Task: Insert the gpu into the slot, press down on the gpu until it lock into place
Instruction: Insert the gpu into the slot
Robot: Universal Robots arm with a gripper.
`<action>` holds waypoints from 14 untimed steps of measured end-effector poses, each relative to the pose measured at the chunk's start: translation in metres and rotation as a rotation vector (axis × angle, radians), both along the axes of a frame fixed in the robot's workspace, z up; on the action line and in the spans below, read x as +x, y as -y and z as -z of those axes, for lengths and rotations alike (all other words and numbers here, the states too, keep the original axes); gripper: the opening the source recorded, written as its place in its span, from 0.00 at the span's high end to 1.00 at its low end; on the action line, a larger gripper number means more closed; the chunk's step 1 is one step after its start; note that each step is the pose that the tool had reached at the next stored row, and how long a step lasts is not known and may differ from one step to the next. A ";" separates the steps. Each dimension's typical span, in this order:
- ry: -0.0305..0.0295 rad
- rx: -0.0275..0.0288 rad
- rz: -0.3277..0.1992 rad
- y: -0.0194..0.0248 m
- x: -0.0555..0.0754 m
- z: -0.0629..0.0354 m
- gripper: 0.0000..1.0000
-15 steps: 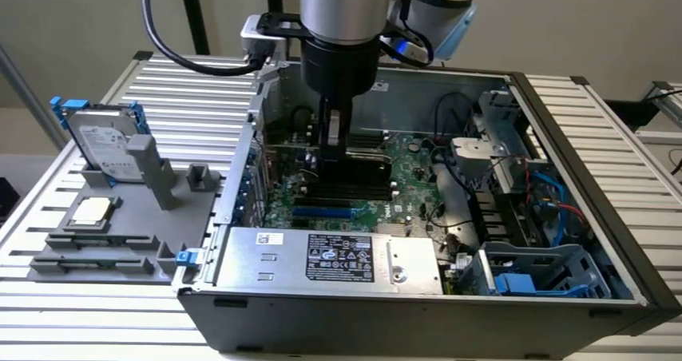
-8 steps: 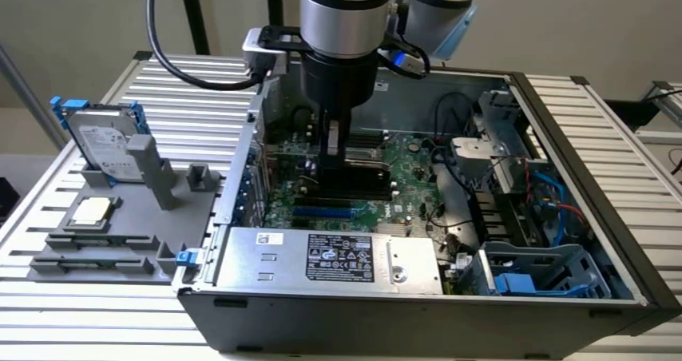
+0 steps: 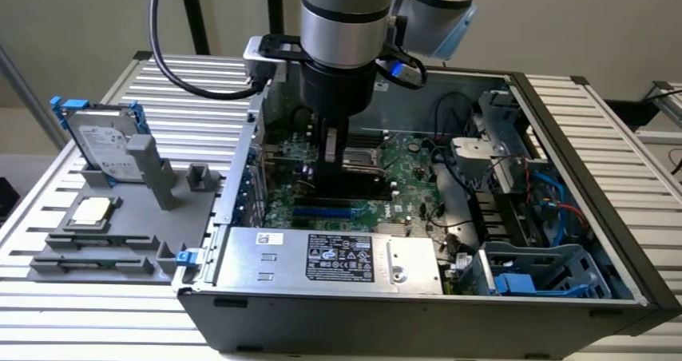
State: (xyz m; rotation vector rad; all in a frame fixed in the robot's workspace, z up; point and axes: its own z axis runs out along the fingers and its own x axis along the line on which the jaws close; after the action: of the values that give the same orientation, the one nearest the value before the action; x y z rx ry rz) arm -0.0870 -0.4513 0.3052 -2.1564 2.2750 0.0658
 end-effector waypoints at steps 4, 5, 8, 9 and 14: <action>-0.0006 0.0000 0.000 0.0000 0.000 0.0056 0.74; -0.0010 -0.0001 0.000 0.0000 0.000 0.0070 0.74; -0.0031 0.0000 0.000 0.0000 0.000 0.0102 0.74; -0.0040 0.0000 0.000 0.0000 0.000 0.0112 0.74; -0.0089 -0.0001 0.000 0.0000 -0.001 0.0161 0.74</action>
State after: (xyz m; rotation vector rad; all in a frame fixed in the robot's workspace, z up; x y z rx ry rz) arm -0.0881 -0.4513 0.2891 -2.1607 2.2796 0.0755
